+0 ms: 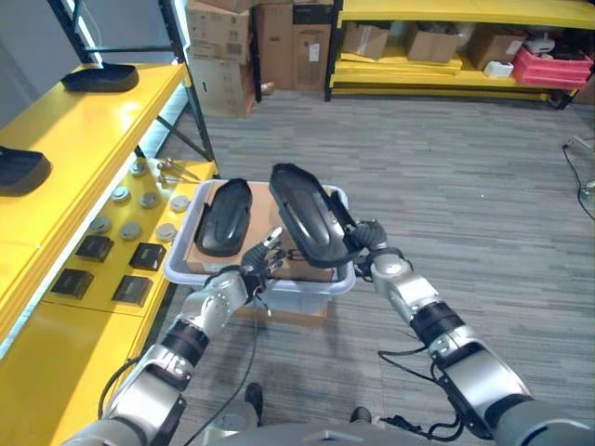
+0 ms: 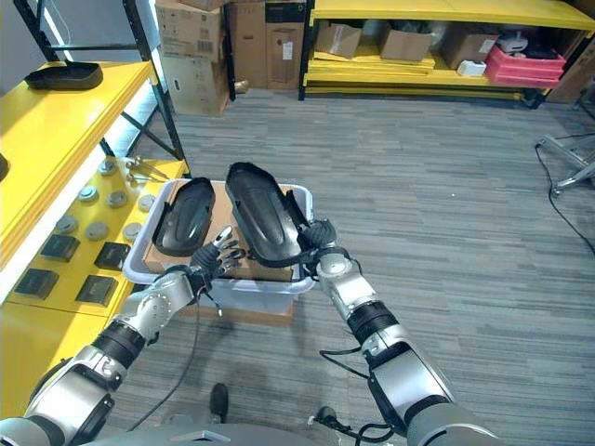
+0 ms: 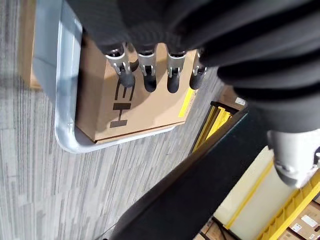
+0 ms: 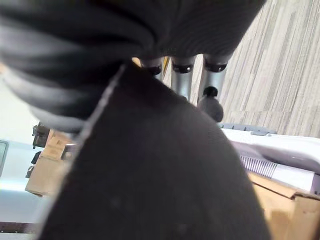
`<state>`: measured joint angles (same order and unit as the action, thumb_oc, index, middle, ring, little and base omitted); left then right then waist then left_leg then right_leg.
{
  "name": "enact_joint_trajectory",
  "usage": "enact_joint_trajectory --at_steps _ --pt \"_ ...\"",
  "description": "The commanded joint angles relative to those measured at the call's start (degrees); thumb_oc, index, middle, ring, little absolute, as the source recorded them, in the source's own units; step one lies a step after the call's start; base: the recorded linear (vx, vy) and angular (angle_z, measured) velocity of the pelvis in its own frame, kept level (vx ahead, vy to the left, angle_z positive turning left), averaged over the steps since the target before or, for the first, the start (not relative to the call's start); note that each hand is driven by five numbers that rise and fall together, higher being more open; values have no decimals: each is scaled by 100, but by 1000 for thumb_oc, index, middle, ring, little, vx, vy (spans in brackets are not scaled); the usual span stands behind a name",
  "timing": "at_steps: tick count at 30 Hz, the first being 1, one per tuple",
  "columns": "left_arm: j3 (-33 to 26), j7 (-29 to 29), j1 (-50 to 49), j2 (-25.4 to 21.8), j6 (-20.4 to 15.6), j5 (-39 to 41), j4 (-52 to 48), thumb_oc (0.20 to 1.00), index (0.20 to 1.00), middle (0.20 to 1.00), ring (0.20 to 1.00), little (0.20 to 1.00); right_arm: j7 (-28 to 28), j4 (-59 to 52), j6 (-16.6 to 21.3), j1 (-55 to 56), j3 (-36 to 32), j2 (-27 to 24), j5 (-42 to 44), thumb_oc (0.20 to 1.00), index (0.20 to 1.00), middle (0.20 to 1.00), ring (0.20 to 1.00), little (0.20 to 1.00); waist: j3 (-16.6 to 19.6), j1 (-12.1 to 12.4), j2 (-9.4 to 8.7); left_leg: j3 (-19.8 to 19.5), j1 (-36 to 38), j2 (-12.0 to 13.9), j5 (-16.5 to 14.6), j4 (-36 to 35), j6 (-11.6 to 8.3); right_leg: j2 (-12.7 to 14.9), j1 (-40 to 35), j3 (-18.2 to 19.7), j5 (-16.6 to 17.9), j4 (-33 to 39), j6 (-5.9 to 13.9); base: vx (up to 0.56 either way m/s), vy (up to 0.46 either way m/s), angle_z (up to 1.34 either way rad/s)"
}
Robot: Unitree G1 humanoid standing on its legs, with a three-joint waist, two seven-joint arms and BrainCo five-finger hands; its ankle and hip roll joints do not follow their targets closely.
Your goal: Move parts from the plastic box to the shelf.
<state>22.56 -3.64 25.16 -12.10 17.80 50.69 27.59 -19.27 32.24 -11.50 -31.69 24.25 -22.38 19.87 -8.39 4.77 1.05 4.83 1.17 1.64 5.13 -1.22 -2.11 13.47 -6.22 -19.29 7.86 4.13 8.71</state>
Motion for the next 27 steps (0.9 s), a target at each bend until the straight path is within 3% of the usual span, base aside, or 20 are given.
enact_joint_trajectory --at_steps 1,3,17,27 --pt "132 -70 603 72 -381 -195 122 1000 1000 1000 1000 1000 149 -359 433 -333 -73 -54 -20 200 200 200 200 200 338 281 -35 38 60 162 -412 85 -16 198 66 -1 -250 -239 405 0 0 0" --pt "174 280 693 32 -293 -439 -74 1000 1000 1000 1000 1000 354 -316 405 -285 -33 7 -96 200 200 200 200 200 354 272 -35 60 71 172 -416 88 -25 200 57 -13 -246 -234 402 0 0 0" --pt "737 322 840 392 127 -344 -181 1000 1000 1000 1000 1000 542 -69 307 -456 495 578 -346 200 200 200 200 200 362 252 18 32 97 140 -411 79 -21 233 41 -14 -215 -233 408 0 0 -1" --pt "1102 637 957 385 180 -1219 -181 1000 1000 1000 1000 1000 608 132 193 -523 788 776 -468 200 200 200 200 200 353 247 38 37 108 137 -427 96 -25 245 52 14 -226 -262 416 0 0 0"
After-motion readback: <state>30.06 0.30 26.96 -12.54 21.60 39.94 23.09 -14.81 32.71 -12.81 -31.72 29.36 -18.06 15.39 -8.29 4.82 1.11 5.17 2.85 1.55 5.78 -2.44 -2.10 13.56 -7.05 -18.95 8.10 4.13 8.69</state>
